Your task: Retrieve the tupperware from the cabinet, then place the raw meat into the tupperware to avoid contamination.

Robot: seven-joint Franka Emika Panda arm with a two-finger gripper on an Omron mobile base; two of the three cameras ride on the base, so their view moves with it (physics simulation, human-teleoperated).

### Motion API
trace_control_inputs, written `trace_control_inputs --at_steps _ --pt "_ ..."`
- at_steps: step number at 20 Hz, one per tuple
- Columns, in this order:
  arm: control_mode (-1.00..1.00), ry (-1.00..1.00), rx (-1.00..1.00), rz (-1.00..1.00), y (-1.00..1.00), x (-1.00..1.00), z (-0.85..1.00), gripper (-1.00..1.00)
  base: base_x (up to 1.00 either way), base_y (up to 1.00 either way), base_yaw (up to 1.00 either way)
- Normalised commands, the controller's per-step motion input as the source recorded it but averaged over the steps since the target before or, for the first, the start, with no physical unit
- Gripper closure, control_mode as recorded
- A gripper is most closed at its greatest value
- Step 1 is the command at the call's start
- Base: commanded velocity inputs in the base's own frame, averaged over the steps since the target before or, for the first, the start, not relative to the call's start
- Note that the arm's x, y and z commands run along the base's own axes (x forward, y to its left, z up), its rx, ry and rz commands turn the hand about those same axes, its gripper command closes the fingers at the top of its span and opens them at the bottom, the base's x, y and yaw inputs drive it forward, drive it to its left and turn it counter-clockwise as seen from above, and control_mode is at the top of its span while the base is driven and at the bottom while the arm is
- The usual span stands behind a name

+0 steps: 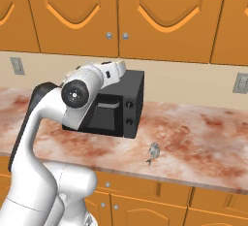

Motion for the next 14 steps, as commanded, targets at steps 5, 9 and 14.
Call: trace_control_inputs --at_steps 5,9,14 --pt "-1.0 -0.14 0.03 0.0 -0.19 -0.01 0.29 -1.0 0.0 0.0 0.0" --pt "-1.0 -0.13 0.07 0.0 -0.12 -0.04 0.33 -1.0 0.0 0.0 0.0" --pt "-1.0 -0.09 0.07 0.0 -0.09 -0.04 0.34 -1.0 0.0 0.0 0.0"
